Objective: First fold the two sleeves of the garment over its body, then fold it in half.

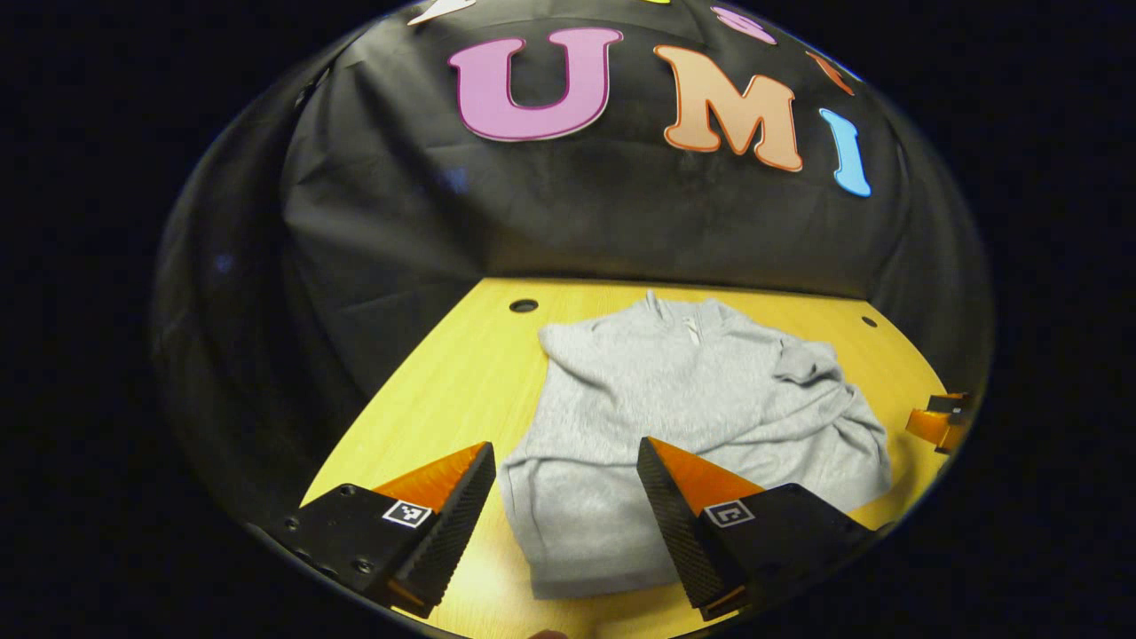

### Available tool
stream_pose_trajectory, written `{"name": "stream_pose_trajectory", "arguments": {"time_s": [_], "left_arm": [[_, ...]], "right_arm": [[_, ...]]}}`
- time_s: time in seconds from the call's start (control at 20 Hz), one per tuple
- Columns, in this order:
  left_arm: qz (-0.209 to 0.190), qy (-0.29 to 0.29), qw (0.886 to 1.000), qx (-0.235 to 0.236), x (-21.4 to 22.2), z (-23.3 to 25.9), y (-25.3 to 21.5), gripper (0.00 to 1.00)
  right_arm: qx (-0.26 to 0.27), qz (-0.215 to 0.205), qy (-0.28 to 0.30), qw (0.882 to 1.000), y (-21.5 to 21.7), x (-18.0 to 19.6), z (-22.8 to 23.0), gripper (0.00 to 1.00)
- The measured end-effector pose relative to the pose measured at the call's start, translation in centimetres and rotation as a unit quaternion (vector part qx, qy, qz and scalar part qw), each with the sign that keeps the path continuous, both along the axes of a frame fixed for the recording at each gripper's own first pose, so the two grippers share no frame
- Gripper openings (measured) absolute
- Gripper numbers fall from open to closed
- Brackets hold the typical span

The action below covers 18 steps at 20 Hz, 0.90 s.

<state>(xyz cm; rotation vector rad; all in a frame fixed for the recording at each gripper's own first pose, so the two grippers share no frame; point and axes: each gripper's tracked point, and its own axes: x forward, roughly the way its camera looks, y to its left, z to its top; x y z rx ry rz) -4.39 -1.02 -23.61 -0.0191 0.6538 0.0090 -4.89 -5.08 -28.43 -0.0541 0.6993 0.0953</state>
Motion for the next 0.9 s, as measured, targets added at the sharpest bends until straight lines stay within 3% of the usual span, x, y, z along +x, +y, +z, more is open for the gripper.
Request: {"name": "stream_pose_trajectory", "arguments": {"time_s": [0.6,0.9], "left_arm": [[-0.011,0.116,0.993,0.000,-6.6,-8.5,0.3,0.95],[-0.013,0.100,0.994,-0.030,-6.2,-8.6,-0.2,0.93]], "right_arm": [[-0.009,0.010,0.065,0.998,1.3,-3.3,-5.0,0.97],[-0.016,0.014,0.105,0.994,1.5,-4.5,-7.4,0.97]]}}
